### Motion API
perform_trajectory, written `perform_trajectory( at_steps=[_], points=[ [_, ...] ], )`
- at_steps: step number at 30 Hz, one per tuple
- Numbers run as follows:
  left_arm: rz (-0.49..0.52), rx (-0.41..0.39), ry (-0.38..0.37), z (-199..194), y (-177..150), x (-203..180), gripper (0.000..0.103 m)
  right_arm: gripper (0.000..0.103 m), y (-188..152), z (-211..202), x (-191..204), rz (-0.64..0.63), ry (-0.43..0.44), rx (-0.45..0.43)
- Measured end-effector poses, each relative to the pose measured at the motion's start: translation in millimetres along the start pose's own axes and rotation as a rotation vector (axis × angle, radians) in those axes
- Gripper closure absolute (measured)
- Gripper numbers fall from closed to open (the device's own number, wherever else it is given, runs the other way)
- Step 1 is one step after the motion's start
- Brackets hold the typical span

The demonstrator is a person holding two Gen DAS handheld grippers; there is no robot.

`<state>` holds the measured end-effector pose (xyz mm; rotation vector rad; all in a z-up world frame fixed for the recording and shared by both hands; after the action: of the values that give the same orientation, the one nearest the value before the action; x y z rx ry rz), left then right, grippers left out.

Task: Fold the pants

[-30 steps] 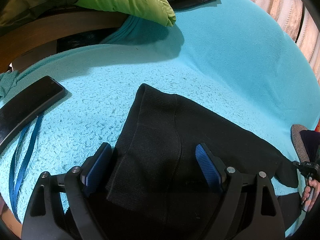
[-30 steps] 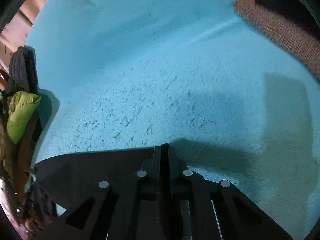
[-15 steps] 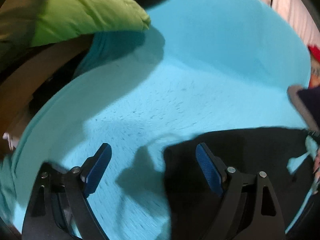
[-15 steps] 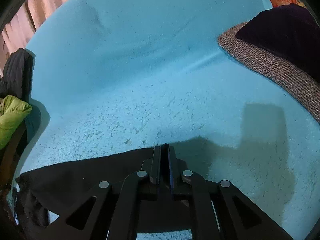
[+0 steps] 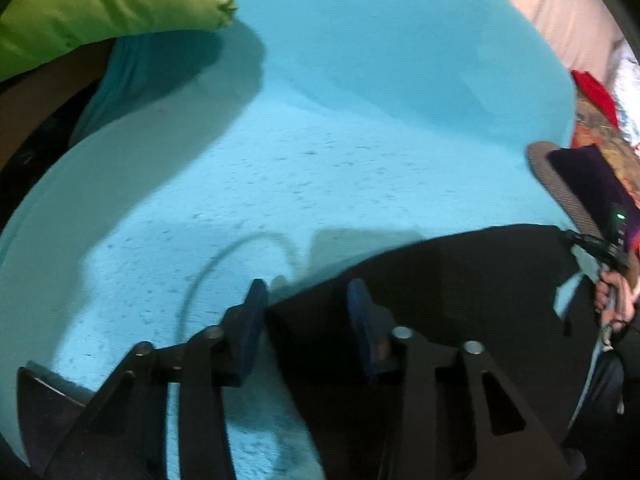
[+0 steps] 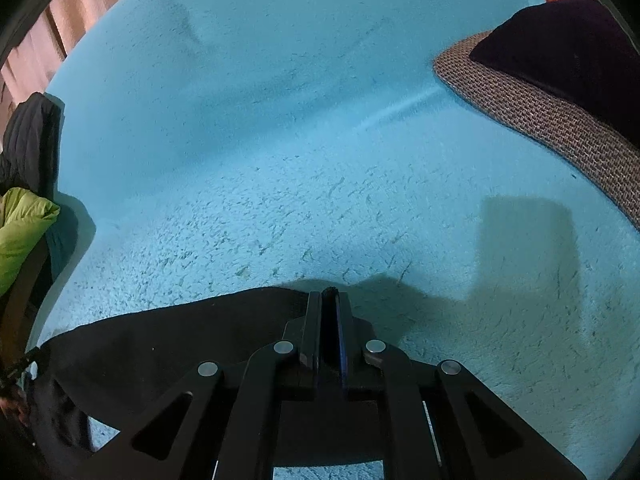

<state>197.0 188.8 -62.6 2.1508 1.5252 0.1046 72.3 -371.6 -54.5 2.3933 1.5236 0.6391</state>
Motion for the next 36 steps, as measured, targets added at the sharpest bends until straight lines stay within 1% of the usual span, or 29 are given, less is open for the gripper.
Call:
perform_trajectory(
  at_steps=[1, 2, 4, 6, 8, 9, 10, 12, 15, 17, 18, 19, 22, 26, 27, 29, 30, 31, 36],
  points=[
    [0.009, 0.002, -0.011, -0.6, -2.2, -1.8, 0.052, 0.098, 0.2, 0.2, -0.5, 0.001, 0.001, 0.0],
    [0.017, 0.005, -0.018, -0.3, -4.3, -3.8, 0.052, 0.098, 0.1, 0.1, -0.8, 0.002, 0.002, 0.0],
    [0.017, 0.002, -0.015, -1.7, -3.9, -3.9, 0.051, 0.098, 0.3, 0.3, -0.9, 0.001, 0.001, 0.001],
    [-0.003, 0.0, 0.0, -1.7, -1.5, -1.0, 0.051, 0.098, 0.4, 0.0, -0.7, -0.001, 0.001, 0.0],
    [-0.026, 0.007, 0.025, 0.5, 0.4, 3.6, 0.043, 0.098, 0.8, 0.1, -1.1, -0.001, 0.002, 0.001],
    [-0.047, 0.011, 0.04, 0.8, 0.1, 7.8, 0.034, 0.098, 0.8, 0.0, -1.2, 0.0, 0.004, 0.001],
    [-0.066, 0.014, 0.05, 2.1, 0.7, 11.5, 0.029, 0.098, 0.8, 0.0, -1.5, 0.0, 0.005, 0.001],
    [-0.083, 0.032, 0.049, 5.5, 0.0, 17.6, 0.028, 0.098, 0.7, 0.6, -1.5, 0.001, 0.006, 0.002],
    [-0.045, 0.026, 0.0, 3.9, 0.4, 11.3, 0.029, 0.098, 0.5, 1.2, -1.3, -0.001, 0.004, 0.004],
    [-0.028, 0.035, -0.022, 5.7, 0.1, 7.5, 0.042, 0.098, 0.6, 1.6, -1.2, -0.002, 0.005, 0.007],
    [-0.024, 0.038, -0.023, 6.6, 0.1, 6.3, 0.054, 0.097, 0.6, 2.1, -1.3, -0.002, 0.004, 0.009],
    [-0.027, 0.037, -0.02, 6.4, 0.1, 6.2, 0.063, 0.097, 0.3, 2.2, -1.0, -0.002, 0.003, 0.01],
    [-0.06, 0.015, -0.016, 2.3, -0.6, 11.8, 0.072, 0.097, 0.4, 2.2, -0.9, -0.002, 0.004, 0.01],
    [-0.085, -0.017, -0.016, -5.7, -2.2, 16.6, 0.074, 0.097, 0.3, 2.3, -1.0, -0.001, 0.004, 0.01],
    [-0.086, -0.019, -0.017, -5.5, -2.0, 15.9, 0.079, 0.097, 0.4, 2.2, -1.0, -0.001, 0.004, 0.011],
    [-0.09, -0.015, -0.012, -4.6, -2.3, 15.9, 0.087, 0.097, 0.3, 2.2, -1.0, -0.001, 0.005, 0.01],
    [-0.091, -0.01, -0.013, -3.7, -2.5, 15.6, 0.097, 0.097, 0.3, 2.3, -1.0, -0.001, 0.005, 0.01],
    [-0.091, -0.003, -0.016, -2.6, -3.1, 14.4, 0.1, 0.097, 0.4, 2.3, -1.0, -0.001, 0.005, 0.011],
    [-0.065, -0.009, 0.024, -6.6, -5.0, 6.7, 0.1, 0.097, 1.0, 1.5, -1.5, 0.001, 0.013, 0.004]
  ],
)
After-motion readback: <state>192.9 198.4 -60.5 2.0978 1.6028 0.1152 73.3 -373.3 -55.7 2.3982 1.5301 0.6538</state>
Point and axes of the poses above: each gripper's, at about its wrist camera, not at the fingertips, and z roughly the way its jaws point, x to its left, y to its top, the point moved 4 cm from there along z, roughly the way its jaws point, and after that the axes turned 15 degrees about x, right-handed, at the moved point
